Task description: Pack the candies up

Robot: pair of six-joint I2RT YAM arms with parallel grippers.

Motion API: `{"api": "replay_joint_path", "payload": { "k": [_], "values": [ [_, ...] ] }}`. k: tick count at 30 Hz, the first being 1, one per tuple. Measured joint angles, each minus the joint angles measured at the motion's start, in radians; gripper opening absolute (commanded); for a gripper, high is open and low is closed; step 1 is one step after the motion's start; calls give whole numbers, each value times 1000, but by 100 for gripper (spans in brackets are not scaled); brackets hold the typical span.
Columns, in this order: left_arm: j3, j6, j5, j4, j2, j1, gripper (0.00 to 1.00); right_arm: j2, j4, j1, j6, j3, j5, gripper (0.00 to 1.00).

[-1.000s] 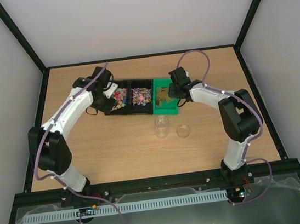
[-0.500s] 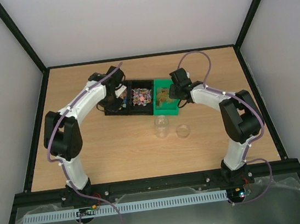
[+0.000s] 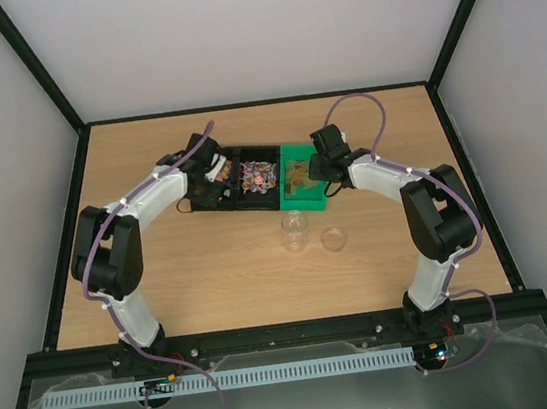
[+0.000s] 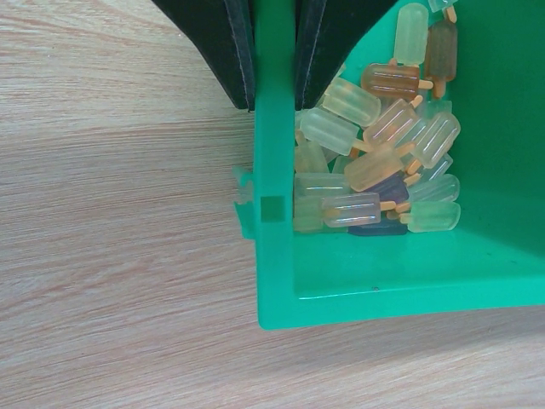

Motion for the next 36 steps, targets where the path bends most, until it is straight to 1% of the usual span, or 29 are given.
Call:
{"api": "replay_joint_path", "payload": {
  "k": [5, 14, 24, 36],
  "values": [
    [-78, -9, 55, 158, -12, 20, 2, 0, 2, -2, -4, 0, -4, 1],
    [-189, -14, 140, 353, -32, 36, 2, 0, 3, -6, -6, 0, -1, 1],
    [-380, -8, 244, 461, -185, 96, 2, 1, 3, -22, -11, 0, -3, 1],
    [-619, 21, 314, 704, -370, 133, 2, 2, 6, -31, -16, 0, -12, 1]
  ]
}}
